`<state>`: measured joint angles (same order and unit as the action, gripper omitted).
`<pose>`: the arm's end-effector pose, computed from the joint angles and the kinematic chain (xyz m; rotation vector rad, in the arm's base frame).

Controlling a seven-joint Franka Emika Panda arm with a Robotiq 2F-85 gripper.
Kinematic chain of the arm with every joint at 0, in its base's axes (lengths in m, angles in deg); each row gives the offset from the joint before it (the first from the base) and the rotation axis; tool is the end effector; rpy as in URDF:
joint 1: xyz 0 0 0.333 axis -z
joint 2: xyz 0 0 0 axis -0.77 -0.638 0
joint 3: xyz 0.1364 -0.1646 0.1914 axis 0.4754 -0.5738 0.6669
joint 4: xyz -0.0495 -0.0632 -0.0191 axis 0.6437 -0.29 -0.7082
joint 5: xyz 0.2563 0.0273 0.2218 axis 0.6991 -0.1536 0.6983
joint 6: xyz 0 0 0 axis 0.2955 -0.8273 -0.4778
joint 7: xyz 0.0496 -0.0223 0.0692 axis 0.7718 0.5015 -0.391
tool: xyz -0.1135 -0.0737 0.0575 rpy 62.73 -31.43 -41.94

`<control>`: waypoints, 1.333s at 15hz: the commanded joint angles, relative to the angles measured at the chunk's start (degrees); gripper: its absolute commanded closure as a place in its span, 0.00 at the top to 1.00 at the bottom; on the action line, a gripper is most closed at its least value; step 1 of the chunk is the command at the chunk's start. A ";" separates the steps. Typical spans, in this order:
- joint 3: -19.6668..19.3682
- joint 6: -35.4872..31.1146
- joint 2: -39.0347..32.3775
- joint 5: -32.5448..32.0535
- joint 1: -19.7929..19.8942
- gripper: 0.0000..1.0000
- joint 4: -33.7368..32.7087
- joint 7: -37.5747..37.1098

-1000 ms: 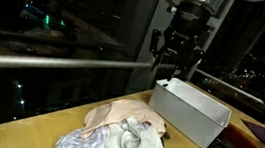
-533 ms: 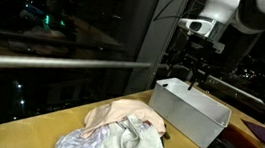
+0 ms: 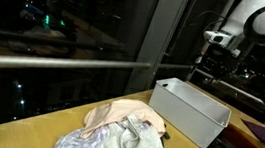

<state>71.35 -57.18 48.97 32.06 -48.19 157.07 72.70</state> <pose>0.4937 -0.0285 0.3455 1.9247 2.2706 0.0141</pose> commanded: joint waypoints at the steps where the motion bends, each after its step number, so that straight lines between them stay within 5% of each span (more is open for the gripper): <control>1: -2.63 -3.90 -1.65 0.75 1.61 1.00 -0.95 9.38; 10: -2.87 -9.60 -14.22 10.52 6.86 1.00 -4.60 24.49; 16: 2.62 -7.07 -24.10 20.28 9.89 1.00 -12.53 28.87; 20: 4.78 -7.59 -30.06 20.83 10.50 1.00 -16.31 27.66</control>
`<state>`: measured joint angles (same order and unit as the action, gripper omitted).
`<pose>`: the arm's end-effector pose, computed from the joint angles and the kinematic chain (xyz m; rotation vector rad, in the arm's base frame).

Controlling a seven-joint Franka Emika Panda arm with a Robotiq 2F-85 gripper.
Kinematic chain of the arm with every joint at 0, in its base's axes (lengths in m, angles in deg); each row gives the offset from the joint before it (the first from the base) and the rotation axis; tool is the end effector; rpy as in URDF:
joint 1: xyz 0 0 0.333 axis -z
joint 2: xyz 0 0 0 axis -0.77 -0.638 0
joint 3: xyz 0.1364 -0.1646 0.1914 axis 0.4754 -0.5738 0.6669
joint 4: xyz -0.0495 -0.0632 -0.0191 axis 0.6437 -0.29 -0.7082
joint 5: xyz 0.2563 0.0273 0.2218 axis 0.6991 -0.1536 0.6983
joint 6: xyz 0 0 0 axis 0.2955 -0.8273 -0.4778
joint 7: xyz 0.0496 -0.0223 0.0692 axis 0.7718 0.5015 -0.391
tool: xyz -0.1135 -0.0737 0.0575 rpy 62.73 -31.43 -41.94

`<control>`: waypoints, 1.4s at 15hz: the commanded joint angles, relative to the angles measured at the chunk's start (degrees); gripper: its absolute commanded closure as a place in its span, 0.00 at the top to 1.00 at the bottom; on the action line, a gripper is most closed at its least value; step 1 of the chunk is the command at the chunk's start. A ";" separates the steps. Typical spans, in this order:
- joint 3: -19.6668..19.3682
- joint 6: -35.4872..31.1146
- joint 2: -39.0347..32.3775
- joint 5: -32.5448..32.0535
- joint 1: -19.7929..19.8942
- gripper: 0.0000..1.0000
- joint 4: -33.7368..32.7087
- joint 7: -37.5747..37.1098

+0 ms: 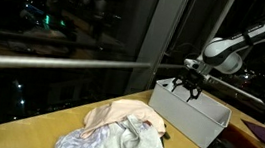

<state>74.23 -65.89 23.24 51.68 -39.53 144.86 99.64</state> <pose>0.5528 -0.0799 0.2062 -1.8879 -2.4837 -0.2304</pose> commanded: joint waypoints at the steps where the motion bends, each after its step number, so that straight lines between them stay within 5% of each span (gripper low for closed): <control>1: 1.94 0.88 -5.52 0.69 2.12 1.00 -4.47 0.73; 12: 2.58 2.43 -17.87 -0.69 8.16 1.00 -10.50 0.71; 13: 2.75 3.05 -18.19 -0.50 8.33 0.78 -11.16 0.73; 21: 2.73 5.94 -17.85 0.22 8.89 0.21 -13.48 1.07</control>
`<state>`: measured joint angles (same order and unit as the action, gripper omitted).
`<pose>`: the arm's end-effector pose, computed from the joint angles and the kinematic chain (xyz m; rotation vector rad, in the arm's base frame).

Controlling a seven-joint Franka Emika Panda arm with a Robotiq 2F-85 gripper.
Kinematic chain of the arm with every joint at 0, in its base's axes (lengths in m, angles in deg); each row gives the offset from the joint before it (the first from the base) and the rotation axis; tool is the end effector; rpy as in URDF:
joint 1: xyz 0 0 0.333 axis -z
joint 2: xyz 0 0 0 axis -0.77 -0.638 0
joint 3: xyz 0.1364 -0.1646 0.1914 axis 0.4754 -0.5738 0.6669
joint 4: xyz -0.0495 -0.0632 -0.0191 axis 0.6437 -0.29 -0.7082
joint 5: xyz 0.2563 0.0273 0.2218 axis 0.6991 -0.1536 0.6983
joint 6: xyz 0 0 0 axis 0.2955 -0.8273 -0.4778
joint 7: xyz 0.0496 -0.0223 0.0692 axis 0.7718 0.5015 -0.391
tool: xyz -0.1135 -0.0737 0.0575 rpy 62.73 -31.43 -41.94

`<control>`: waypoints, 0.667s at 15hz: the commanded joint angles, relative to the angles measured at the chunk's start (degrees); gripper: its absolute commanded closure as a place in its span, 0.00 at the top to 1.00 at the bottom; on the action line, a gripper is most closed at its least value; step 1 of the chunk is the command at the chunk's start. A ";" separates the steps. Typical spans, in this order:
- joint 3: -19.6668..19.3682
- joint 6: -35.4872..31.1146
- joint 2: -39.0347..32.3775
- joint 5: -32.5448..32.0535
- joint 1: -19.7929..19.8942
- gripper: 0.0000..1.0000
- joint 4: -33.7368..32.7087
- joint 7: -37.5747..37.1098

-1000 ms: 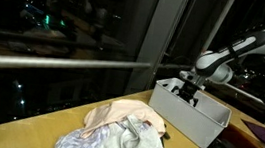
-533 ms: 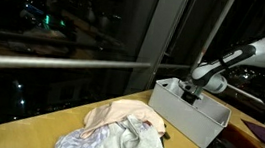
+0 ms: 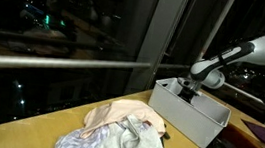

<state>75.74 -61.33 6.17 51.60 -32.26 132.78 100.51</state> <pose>0.5562 -0.1354 0.1036 -1.9058 -2.2735 -0.1716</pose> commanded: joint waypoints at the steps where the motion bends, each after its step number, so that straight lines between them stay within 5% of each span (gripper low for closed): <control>1: 1.24 1.31 -0.41 0.34 1.68 0.12 -1.15 0.28; 3: 1.71 1.93 0.60 0.90 2.46 0.00 -0.42 0.98; 10: 0.52 3.04 10.28 0.81 4.31 0.01 5.52 1.16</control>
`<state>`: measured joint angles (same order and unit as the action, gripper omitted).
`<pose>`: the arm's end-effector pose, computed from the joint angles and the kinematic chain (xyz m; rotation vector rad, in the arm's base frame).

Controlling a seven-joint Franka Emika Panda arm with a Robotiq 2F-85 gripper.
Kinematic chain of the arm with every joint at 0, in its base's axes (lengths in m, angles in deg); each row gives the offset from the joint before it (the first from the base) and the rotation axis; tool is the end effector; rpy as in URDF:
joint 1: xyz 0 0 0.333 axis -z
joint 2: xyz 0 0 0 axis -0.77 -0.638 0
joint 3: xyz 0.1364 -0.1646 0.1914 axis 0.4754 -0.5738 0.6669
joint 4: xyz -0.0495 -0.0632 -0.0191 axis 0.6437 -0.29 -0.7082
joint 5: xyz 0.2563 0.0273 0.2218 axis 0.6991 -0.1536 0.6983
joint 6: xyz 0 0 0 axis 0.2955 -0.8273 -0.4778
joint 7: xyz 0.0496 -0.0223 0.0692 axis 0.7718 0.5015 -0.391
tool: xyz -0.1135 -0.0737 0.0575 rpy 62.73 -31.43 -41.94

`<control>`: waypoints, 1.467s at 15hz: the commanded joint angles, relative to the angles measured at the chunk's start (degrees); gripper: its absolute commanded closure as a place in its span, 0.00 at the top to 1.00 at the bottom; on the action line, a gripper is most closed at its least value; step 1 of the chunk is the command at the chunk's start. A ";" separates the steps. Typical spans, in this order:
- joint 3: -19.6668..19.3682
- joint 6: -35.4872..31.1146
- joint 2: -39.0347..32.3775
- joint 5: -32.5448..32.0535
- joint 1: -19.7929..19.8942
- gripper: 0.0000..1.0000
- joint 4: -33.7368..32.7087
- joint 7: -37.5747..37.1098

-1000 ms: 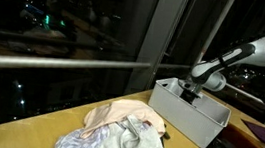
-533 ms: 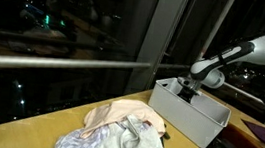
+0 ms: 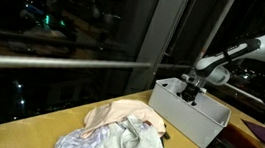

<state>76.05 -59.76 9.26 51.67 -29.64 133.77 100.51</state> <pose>0.5515 -0.1573 0.1271 -1.9519 -2.2445 -0.1910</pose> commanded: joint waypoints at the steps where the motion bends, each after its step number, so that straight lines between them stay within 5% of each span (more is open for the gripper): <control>1: -0.30 1.86 9.75 0.65 1.94 0.01 5.66 1.09; 6: -4.20 5.71 23.05 -0.14 1.31 0.01 9.31 0.66; 13: -7.89 10.07 40.03 -7.01 -5.98 0.01 7.96 -4.62; 22: -0.83 21.69 50.51 -24.69 -19.52 0.01 -2.10 -27.08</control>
<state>72.66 -43.70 59.04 31.05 -45.77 136.85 80.57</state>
